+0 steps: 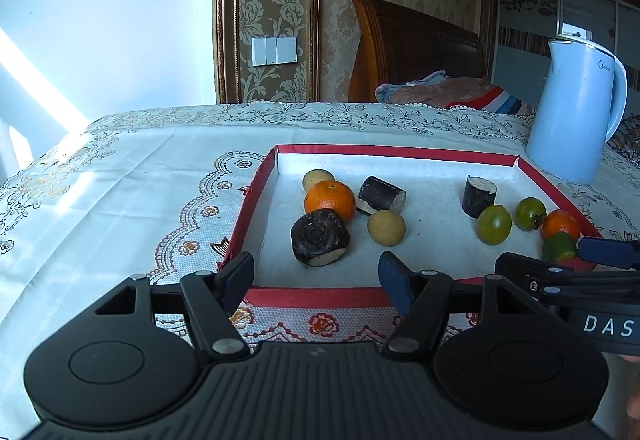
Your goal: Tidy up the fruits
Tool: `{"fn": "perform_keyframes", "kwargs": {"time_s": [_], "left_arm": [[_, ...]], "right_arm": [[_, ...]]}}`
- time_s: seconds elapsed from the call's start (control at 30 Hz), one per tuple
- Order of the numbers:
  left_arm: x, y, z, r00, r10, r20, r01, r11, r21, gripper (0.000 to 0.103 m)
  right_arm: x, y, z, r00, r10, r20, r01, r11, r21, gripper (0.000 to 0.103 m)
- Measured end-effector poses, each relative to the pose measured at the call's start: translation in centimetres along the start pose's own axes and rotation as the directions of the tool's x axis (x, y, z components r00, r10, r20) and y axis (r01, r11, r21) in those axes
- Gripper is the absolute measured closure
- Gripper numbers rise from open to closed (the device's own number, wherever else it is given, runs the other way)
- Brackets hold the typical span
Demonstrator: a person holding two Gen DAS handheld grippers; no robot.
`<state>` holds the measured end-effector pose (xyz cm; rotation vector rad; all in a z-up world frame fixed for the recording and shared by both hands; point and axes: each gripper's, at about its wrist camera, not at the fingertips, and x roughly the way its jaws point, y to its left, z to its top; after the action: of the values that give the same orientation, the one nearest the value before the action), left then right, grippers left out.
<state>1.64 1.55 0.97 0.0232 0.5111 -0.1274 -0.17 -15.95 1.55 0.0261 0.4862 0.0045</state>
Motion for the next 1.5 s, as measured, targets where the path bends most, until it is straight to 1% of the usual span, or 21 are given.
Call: {"fn": "perform_keyframes", "kwargs": {"time_s": [0.07, 0.1, 0.13, 0.17, 0.3, 0.47, 1.0, 1.5], "left_arm": [[-0.38, -0.04, -0.07, 1.0, 0.003, 0.01, -0.003, 1.0, -0.002, 0.034], [-0.52, -0.03, -0.13, 1.0, -0.001, 0.008, 0.001, 1.0, -0.006, 0.031], [-0.55, 0.02, -0.19, 1.0, -0.011, 0.001, 0.011, 1.0, -0.01, 0.026], [-0.6, 0.1, -0.27, 1.0, -0.016, -0.006, 0.016, 1.0, -0.013, 0.025], [-1.04, 0.07, -0.55, 1.0, 0.002, 0.01, -0.002, 1.0, -0.004, 0.025], [-0.97, 0.24, -0.68, 1.0, 0.011, 0.002, -0.011, 1.0, -0.005, 0.025], [-0.85, 0.36, -0.84, 1.0, 0.017, -0.01, -0.017, 1.0, -0.001, 0.025], [-0.81, 0.19, -0.87, 1.0, 0.023, -0.009, -0.023, 1.0, 0.005, 0.025]], "right_arm": [[-0.14, 0.02, -0.24, 1.0, 0.002, -0.008, -0.002, 1.0, 0.005, 0.007], [-0.17, 0.04, -0.31, 1.0, 0.0, -0.01, 0.0, 1.0, 0.005, 0.006], [-0.19, 0.03, -0.36, 1.0, -0.001, -0.014, 0.001, 1.0, 0.004, 0.006], [-0.19, -0.02, -0.45, 1.0, -0.001, -0.017, 0.001, 1.0, 0.007, 0.006], [-0.1, -0.27, -0.55, 1.0, 0.01, -0.027, -0.009, 1.0, 0.021, 0.006], [-0.11, -0.2, -0.72, 0.999, 0.012, -0.033, -0.012, 1.0, 0.022, 0.005], [0.16, -0.45, -0.96, 0.999, 0.016, -0.052, -0.014, 0.999, 0.035, 0.002], [0.09, -0.39, -0.98, 0.999, 0.014, -0.05, -0.012, 0.999, 0.033, 0.0]]}}
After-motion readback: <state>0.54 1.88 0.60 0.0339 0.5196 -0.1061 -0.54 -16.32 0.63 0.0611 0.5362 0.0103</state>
